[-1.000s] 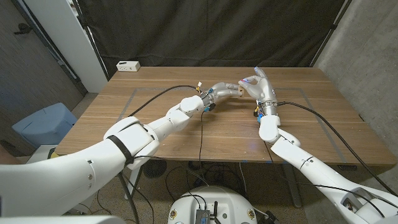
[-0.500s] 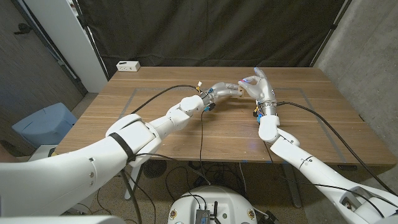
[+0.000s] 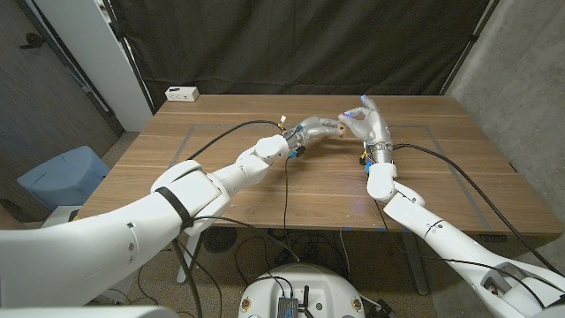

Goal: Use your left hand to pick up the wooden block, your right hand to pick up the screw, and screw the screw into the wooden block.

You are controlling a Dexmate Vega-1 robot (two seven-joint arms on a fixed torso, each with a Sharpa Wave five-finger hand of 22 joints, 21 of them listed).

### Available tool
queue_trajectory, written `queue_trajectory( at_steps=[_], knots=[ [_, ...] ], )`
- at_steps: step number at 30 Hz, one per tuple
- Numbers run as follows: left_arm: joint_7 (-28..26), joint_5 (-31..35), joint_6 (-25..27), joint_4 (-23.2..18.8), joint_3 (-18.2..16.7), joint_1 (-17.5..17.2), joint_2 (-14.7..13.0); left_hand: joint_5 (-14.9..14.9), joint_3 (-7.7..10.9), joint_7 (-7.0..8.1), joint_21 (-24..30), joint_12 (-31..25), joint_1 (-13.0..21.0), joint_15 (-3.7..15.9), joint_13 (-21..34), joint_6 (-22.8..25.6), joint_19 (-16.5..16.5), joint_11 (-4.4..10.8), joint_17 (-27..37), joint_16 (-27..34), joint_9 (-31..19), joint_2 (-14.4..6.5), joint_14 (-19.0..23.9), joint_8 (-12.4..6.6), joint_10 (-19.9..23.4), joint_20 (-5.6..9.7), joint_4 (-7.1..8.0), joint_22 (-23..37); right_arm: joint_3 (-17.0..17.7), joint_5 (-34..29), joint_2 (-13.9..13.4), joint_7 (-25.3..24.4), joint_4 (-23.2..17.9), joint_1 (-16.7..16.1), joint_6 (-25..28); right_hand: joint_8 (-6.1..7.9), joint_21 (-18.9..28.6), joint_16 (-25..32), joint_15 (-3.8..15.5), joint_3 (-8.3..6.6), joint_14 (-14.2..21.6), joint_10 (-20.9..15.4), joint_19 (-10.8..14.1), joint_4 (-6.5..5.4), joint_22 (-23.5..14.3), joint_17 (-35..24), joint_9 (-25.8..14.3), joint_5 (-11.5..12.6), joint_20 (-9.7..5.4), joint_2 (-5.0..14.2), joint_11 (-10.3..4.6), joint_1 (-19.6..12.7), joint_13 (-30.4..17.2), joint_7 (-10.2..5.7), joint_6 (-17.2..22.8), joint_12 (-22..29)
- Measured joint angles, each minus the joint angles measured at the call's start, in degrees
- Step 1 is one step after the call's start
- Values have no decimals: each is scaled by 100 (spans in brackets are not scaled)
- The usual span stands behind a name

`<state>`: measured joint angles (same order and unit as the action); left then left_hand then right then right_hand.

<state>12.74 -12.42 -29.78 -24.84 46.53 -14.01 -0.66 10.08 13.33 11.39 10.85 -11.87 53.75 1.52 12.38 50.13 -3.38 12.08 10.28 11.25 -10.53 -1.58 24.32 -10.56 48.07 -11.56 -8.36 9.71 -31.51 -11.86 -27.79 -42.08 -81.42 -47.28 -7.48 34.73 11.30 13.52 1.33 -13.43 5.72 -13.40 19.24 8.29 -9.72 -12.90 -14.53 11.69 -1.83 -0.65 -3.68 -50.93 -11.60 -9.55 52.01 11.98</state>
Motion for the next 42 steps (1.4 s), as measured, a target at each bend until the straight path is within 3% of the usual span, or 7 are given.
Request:
queue_trajectory(
  at_steps=[34, 42],
  knots=[
    [-49, 23, 46, -220, 2, -91, -77, 0, -2, -13, 0, 0, 0, 1, 0, -33, 0, 0, -2, 0, -2, 0, 1, -1, 0, 0, -4, 0, -4, -46, -109, 31, -174, -100, 130, 21, 0, 0, 0, 8, 0, 0, 0, 7, 0, 0, 2, -12, 0, 6, 0, -6, 1, -22, -23, 0],
    [-74, 41, 123, -501, -5, -203, -179, 0, -3, -31, 0, 0, 0, 1, 0, -51, 0, 0, -2, 0, 0, 0, 1, -1, 0, 0, -5, 0, 21, -43, -126, 30, -215, -145, 157, 4, 0, 0, 0, 8, 0, 0, 0, 7, 0, 0, 40, -18, 0, 6, 0, -5, 1, -31, -34, 0]
  ],
)
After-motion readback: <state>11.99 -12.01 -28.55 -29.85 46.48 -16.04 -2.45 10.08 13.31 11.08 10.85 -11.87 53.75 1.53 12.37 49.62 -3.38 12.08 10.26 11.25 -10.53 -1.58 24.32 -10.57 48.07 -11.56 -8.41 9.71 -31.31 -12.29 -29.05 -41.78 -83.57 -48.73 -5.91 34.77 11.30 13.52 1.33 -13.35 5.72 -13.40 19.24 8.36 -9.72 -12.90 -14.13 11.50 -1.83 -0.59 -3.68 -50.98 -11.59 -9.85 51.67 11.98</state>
